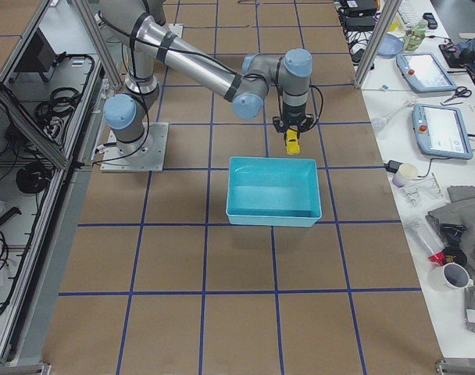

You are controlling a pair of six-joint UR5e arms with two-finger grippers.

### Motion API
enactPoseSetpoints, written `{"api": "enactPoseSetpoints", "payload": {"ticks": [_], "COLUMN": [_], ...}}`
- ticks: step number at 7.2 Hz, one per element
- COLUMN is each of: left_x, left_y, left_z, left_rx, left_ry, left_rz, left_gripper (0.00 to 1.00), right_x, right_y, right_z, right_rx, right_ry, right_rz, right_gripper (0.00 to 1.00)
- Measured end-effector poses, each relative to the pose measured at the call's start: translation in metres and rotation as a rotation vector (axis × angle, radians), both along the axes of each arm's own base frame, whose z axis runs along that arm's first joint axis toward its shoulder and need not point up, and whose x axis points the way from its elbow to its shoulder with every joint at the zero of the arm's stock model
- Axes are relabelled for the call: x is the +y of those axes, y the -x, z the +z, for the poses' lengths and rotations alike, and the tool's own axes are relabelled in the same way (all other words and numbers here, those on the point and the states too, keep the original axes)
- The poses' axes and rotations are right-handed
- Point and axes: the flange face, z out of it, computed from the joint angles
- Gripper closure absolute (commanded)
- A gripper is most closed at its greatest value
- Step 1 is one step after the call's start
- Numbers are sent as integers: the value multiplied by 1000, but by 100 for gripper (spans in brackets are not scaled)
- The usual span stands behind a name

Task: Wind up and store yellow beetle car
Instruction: 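Lift the car with the right gripper and carry it into the blue bin, then lower the car onto the bin floor and open the right gripper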

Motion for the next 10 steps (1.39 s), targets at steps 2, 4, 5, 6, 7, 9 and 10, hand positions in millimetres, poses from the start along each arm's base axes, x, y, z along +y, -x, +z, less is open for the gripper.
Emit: {"api": "enactPoseSetpoints", "payload": {"ticks": [2,4,5,6,7,9,10], "left_x": [0,-1,-1,-1,-1,-1,-1], "left_y": [0,0,0,0,0,0,0], "left_z": [0,1,1,1,2,2,2], "left_rx": [0,0,0,0,0,0,1], "left_ry": [1,2,3,4,5,4,4], "left_rz": [0,1,0,0,0,0,0], "left_gripper": [0,0,0,0,0,0,0], "right_x": [21,42,46,47,46,45,42], "right_y": [75,106,115,121,123,121,115], "right_z": [-20,-69,-92,-107,-111,-91,-65], "right_rx": [1,-30,-39,-40,-40,-29,-49], "right_ry": [-37,-96,-119,-131,-133,-107,-76], "right_rz": [58,88,83,77,72,43,-24], "right_gripper": [100,100,78,1,0,0,0]}}
